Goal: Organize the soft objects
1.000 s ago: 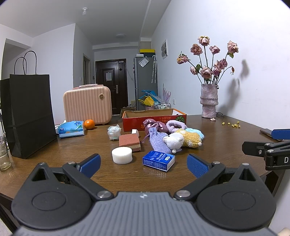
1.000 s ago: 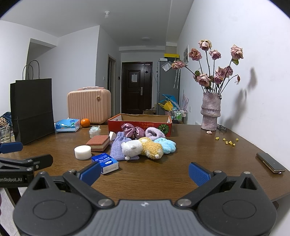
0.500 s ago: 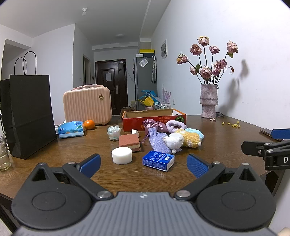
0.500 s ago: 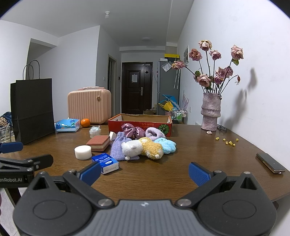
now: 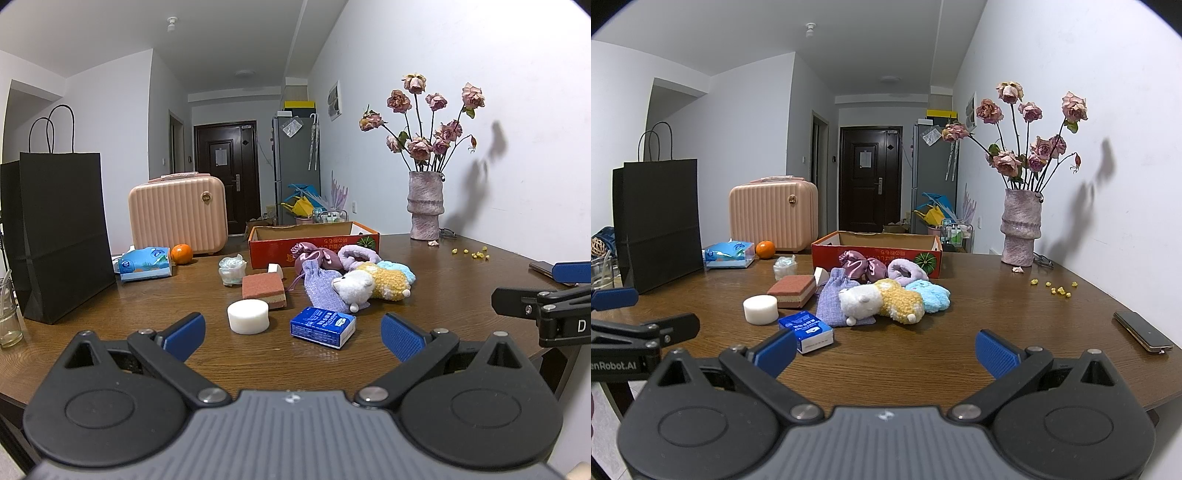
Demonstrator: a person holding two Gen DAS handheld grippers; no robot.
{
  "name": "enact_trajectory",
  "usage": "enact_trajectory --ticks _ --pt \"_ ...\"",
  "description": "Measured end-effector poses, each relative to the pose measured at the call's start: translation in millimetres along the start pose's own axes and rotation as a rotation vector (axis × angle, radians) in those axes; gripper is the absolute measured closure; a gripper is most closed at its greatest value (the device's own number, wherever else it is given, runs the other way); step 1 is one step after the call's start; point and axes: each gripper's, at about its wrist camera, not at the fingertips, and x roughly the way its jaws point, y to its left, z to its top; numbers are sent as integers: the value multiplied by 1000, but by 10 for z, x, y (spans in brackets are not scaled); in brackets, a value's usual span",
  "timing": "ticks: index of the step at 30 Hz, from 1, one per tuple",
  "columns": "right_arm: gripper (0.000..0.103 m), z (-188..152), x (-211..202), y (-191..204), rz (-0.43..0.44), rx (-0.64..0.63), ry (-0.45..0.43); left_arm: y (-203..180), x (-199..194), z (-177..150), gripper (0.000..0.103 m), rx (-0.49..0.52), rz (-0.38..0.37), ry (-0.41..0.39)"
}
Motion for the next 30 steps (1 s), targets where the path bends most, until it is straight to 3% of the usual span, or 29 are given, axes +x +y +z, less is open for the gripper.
enact_trajectory --ticks 30 --pt "0 39 -16 20 0 -5 -1 -1 -29 14 0 1 1 0"
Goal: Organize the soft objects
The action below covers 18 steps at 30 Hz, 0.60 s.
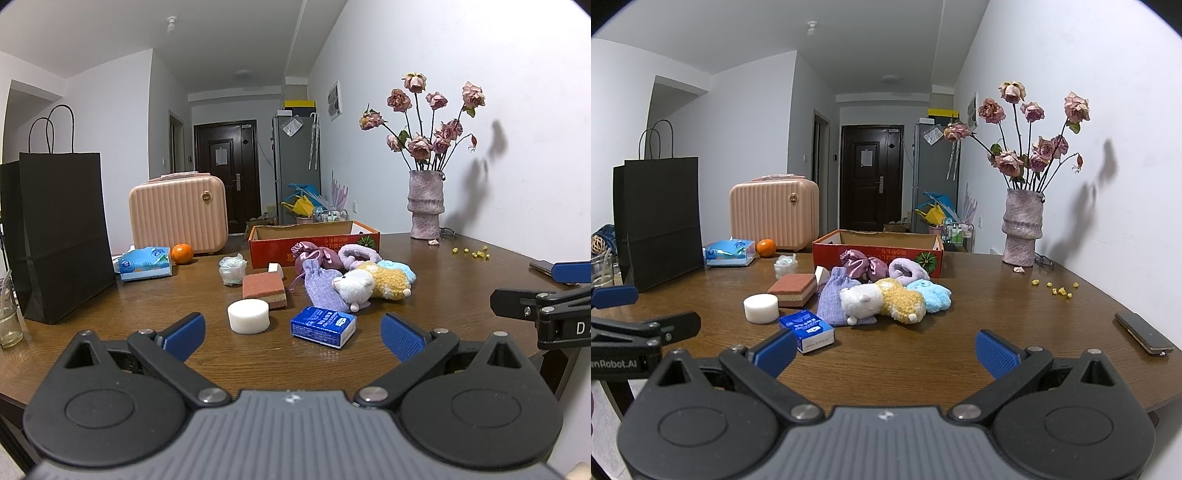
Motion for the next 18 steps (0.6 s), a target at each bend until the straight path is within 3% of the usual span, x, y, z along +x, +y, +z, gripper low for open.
enact_trajectory --ticks 18 --pt "0 92 396 26 17 -15 38 101 309 80 0 -19 3 36"
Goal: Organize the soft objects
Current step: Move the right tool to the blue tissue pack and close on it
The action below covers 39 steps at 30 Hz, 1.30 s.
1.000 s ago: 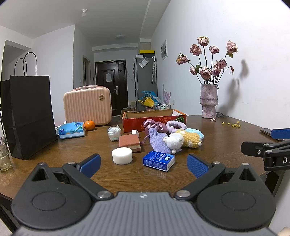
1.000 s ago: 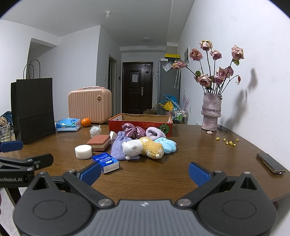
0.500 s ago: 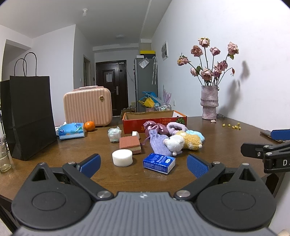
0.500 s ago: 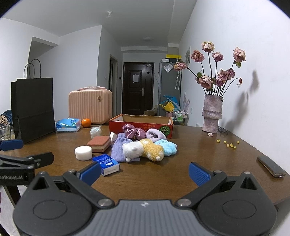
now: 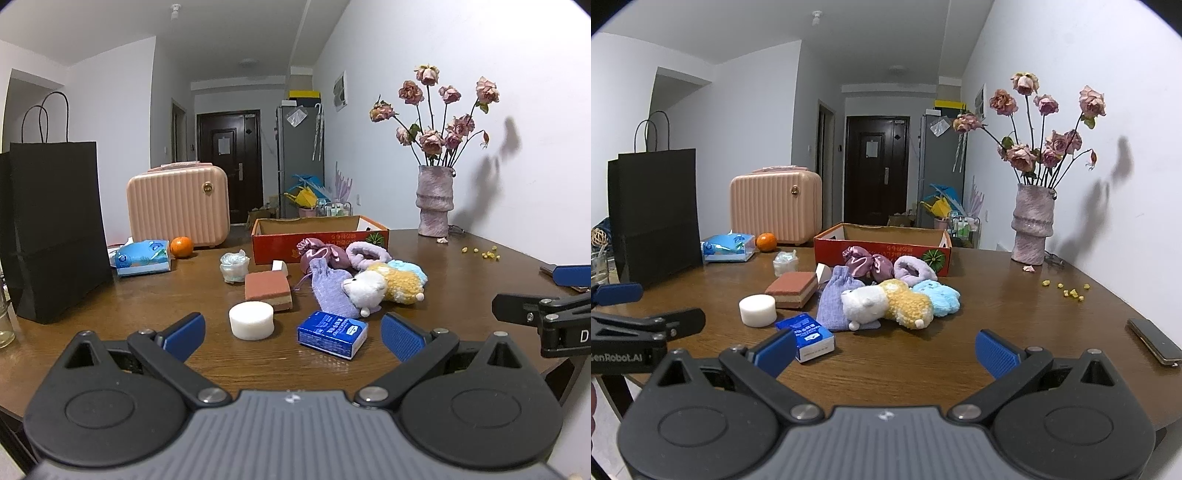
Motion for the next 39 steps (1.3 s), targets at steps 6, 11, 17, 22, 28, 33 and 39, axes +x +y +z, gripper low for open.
enact_trajectory --ticks 6,11,17,22,28,33,39 --pt "0 43 161 -19 8 3 20 13 167 36 0 2 3 22" --pt "0 56 317 -28 15 6 41 26 303 51 0 2 4 42" --pt "0 83 469 -13 25 5 62 58 460 66 0 -1 9 64" --pt "0 110 608 -3 34 2 80 95 587 76 0 -8 13 80" --pt "0 134 787 38 44 -5 104 146 726 72 0 -16 17 99" --pt "0 147 937 96 54 -12 126 209 845 65 0 -24 21 118" --pt "0 170 1128 179 68 -25 151 304 995 62 0 -35 26 139"
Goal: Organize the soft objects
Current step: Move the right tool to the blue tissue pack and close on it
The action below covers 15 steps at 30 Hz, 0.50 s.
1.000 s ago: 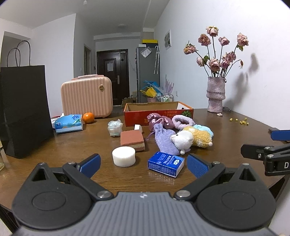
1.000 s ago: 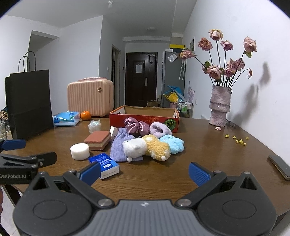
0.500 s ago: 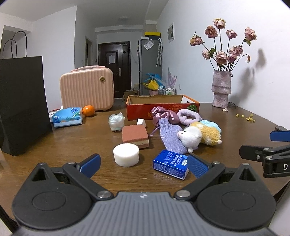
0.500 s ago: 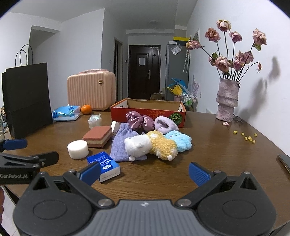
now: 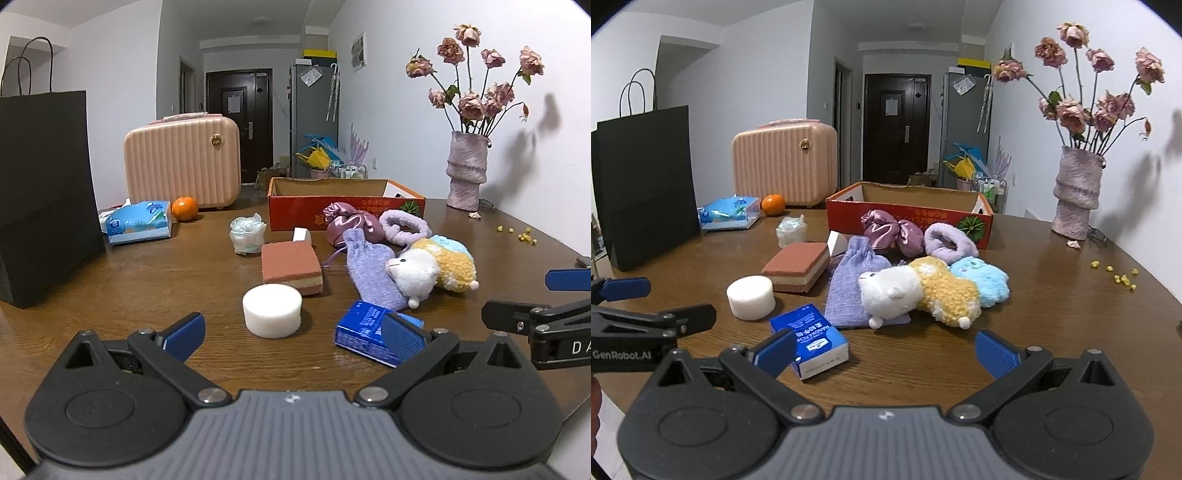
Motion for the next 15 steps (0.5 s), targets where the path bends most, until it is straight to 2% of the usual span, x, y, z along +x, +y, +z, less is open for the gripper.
enact_trajectory --ticks 15 --pt "0 60 499 222 37 -41 92 225 368 -4 0 -27 9 55"
